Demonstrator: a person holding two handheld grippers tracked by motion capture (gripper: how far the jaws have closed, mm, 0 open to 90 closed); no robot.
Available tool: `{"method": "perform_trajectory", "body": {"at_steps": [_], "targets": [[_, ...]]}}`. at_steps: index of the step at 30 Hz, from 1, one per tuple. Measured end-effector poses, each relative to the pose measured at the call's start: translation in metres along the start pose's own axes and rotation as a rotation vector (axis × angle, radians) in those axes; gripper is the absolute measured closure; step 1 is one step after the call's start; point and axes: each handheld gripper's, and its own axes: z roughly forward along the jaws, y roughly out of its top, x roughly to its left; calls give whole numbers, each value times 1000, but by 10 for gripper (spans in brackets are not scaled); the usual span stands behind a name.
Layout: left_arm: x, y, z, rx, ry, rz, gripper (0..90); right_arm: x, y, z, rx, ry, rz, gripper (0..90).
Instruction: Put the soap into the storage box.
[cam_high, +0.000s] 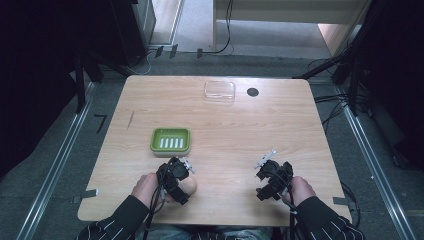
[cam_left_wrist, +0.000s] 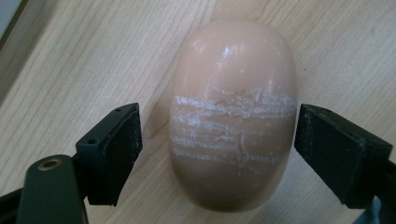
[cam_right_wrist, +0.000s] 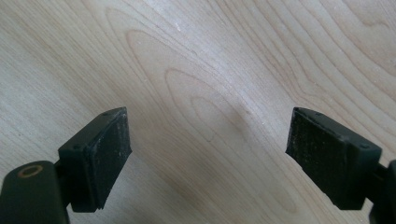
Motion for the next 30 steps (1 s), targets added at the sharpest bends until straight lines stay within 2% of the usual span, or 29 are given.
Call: {"method": "perform_trajectory", "body": {"at_steps": [5, 13, 20, 26, 30], "targets": [[1, 1, 1, -14, -13, 6, 211, 0, 0, 0, -3, 1, -1, 143], [1, 1, 4, -8, -23, 18, 245, 0, 0, 0, -3, 0, -1, 143], [0, 2, 6, -4, -30, 28, 324, 0, 0, 0, -3, 0, 0, 143], [0, 1, 6, -16, -27, 32, 330, 0, 0, 0, -4, 0, 0, 143], [-2, 0, 6, -19, -19, 52, 333, 0, 0, 0, -4, 1, 4, 143]]}}
